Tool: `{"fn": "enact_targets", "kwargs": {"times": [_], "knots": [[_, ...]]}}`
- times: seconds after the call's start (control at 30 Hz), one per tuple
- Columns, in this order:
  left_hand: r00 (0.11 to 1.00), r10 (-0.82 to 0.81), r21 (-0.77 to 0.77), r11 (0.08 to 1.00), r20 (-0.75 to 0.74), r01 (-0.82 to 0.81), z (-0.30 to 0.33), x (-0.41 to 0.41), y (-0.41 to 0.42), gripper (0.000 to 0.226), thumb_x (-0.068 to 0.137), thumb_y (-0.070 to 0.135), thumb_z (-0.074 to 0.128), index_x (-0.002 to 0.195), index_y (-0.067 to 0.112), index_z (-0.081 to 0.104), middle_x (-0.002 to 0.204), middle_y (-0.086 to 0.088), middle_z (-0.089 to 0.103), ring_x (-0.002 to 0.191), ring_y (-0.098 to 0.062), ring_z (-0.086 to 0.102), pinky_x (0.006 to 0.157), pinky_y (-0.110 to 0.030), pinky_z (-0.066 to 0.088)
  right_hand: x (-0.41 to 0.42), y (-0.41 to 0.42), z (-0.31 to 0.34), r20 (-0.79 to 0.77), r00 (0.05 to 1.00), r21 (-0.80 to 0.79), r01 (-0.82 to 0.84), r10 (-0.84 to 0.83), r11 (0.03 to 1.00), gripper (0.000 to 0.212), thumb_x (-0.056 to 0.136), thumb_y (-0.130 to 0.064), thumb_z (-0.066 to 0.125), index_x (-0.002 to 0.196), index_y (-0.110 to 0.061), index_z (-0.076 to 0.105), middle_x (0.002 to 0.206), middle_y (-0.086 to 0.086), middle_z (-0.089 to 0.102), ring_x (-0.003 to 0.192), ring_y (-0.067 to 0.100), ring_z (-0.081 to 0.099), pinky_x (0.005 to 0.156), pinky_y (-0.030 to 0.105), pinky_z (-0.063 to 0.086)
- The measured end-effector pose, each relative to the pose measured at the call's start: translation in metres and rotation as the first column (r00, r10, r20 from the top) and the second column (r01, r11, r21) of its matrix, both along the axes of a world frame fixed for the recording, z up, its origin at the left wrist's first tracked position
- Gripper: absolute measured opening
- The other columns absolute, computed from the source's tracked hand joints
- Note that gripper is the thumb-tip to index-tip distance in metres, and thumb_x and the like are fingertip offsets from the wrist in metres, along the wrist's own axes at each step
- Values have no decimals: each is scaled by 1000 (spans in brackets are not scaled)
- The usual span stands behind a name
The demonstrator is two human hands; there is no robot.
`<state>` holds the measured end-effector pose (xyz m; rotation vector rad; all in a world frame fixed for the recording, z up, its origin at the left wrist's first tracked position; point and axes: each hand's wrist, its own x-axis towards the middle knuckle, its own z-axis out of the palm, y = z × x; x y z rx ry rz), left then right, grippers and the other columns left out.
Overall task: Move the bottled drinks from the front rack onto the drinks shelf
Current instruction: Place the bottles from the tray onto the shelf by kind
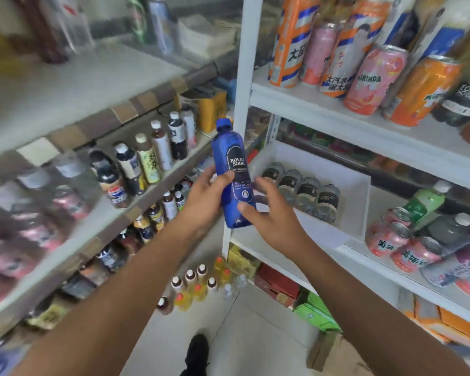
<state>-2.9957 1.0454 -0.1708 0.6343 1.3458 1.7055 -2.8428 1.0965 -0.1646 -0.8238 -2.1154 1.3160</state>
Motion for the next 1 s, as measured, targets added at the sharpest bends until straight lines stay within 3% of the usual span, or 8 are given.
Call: {"fn": "enact_targets", "kwargs": {"times": [0.07, 0.13, 0.3, 0.47, 0.6, 0.77, 0.87, 1.0], "knots": [[998, 67, 50, 996, -11, -67, 11, -2, -28, 34, 85, 24, 63, 118, 14, 61, 105, -12, 72, 91, -26, 70, 85, -44, 56, -8, -15, 3, -21, 997, -52, -79, 78, 996, 44, 89, -34, 69, 128, -33, 49, 122, -24, 59, 106, -1, 60, 91, 28, 52], [992, 117, 100, 989, -50, -111, 24, -1, -57, 34, 82, 19, 59, 115, 12, 60, 97, -8, 72, 85, -22, 69, 78, -38, 58, -16, -33, 8, -45, 988, -53, -151, 149, 987, 37, 85, -37, 70, 117, -39, 53, 112, -27, 63, 100, -3, 62, 87, 24, 50], [964, 219, 101, 974, -152, -205, 46, -6, -125, 32, 82, 17, 55, 114, 14, 60, 95, -3, 71, 85, -20, 68, 75, -34, 54, -39, -76, 22, -30, 960, -3, -280, 280, 960, 45, 79, -38, 73, 119, -29, 54, 112, -18, 65, 99, -5, 61, 87, 26, 50], [950, 269, 94, 962, -161, -256, 63, -14, -186, 45, 83, 19, 61, 126, 13, 54, 108, -6, 69, 95, -22, 67, 83, -38, 54, -61, -119, 39, -50, 923, 86, -378, 383, 922, 41, 83, -26, 74, 120, -23, 56, 102, -21, 64, 91, -11, 59, 75, 7, 44], [877, 399, 95, 917, -267, -388, 76, -25, -229, 45, 82, 18, 66, 125, 13, 56, 115, -15, 68, 103, -32, 67, 88, -44, 55, -83, -153, 50, -53, 882, 110, -460, 468, 881, 43, 83, -34, 73, 121, -30, 52, 110, -19, 64, 97, -5, 60, 84, 21, 50], [766, 557, 132, 827, -322, -546, 91, -39, -283, 30, 88, 10, 67, 117, 12, 61, 105, -11, 70, 96, -27, 68, 82, -38, 57, -116, -199, 66, -67, 824, 145, -551, 563, 822, 40, 83, -31, 74, 116, -31, 50, 106, -26, 59, 93, -19, 54, 72, 1, 39], [706, 626, 159, 775, -331, -612, 98, -51, -318, 30, 91, 3, 65, 119, 6, 59, 102, -9, 69, 91, -20, 68, 75, -29, 57, -138, -231, 74, -61, 791, 147, -596, 609, 789, 41, 83, -30, 75, 114, -31, 48, 104, -24, 58, 88, -24, 51, 71, -2, 37], [665, 673, 191, 735, -324, -651, 105, -71, -369, 43, 82, 10, 69, 124, 8, 59, 104, -10, 71, 94, -20, 69, 79, -32, 58, -166, -282, 84, -48, 755, 136, -643, 654, 753, 47, 81, -32, 76, 117, -30, 46, 105, -20, 60, 88, -17, 57, 69, 3, 40]]}}
